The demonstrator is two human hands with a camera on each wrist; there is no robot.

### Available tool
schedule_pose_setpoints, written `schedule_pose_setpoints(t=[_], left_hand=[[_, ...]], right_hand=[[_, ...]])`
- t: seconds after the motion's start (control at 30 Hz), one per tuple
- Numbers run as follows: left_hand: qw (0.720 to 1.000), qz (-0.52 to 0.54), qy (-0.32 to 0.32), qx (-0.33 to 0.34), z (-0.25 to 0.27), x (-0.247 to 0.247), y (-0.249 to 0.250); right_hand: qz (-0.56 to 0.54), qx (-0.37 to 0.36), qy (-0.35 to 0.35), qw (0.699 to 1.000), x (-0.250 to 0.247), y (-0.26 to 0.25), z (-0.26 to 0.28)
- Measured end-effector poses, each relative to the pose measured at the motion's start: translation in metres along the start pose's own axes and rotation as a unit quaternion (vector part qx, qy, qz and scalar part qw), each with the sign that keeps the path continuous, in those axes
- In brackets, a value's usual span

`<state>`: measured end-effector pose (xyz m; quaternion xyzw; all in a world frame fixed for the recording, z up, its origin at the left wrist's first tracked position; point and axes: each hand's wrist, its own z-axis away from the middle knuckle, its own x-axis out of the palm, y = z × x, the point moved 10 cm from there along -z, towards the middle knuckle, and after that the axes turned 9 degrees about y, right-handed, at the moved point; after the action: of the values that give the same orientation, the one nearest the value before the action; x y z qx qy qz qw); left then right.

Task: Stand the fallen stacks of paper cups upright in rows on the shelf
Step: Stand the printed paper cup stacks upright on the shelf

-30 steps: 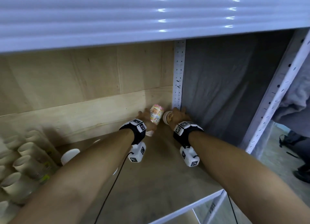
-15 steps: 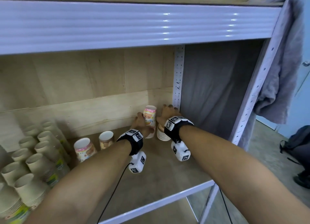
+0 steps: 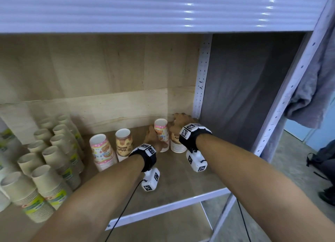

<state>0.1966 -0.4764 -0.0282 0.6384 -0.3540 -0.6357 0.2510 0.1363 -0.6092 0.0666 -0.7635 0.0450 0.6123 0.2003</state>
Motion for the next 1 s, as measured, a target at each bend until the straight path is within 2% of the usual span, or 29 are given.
schedule_pose_setpoints(t=[0.27, 0.43, 0.53, 0.63, 0.77, 0.87, 1.0], left_hand=[[0.999, 0.027, -0.026, -0.015, 0.004, -0.004, 0.006], [0.999, 0.004, -0.028, 0.030, 0.001, -0.037, 0.061], [0.994, -0.057, -0.038, 0.085, -0.004, -0.051, 0.099], [0.976, -0.157, -0.083, 0.126, -0.003, -0.052, 0.121], [0.933, -0.282, -0.136, 0.178, 0.004, -0.042, 0.127], [0.909, -0.330, -0.175, 0.187, 0.006, -0.035, 0.120], [0.894, -0.355, -0.175, 0.211, 0.007, -0.032, 0.121]], right_hand=[[-0.025, 0.013, -0.029, 0.999, 0.003, 0.001, 0.001], [-0.048, 0.018, -0.027, 0.998, -0.024, 0.004, -0.009], [-0.054, 0.013, -0.014, 0.998, -0.035, 0.006, -0.017], [-0.062, 0.009, -0.003, 0.998, -0.034, 0.007, -0.017], [-0.060, -0.005, -0.043, 0.997, -0.019, 0.008, -0.016], [-0.055, -0.017, -0.060, 0.997, -0.012, 0.006, -0.017], [-0.051, -0.029, -0.053, 0.997, -0.009, 0.006, -0.021]])
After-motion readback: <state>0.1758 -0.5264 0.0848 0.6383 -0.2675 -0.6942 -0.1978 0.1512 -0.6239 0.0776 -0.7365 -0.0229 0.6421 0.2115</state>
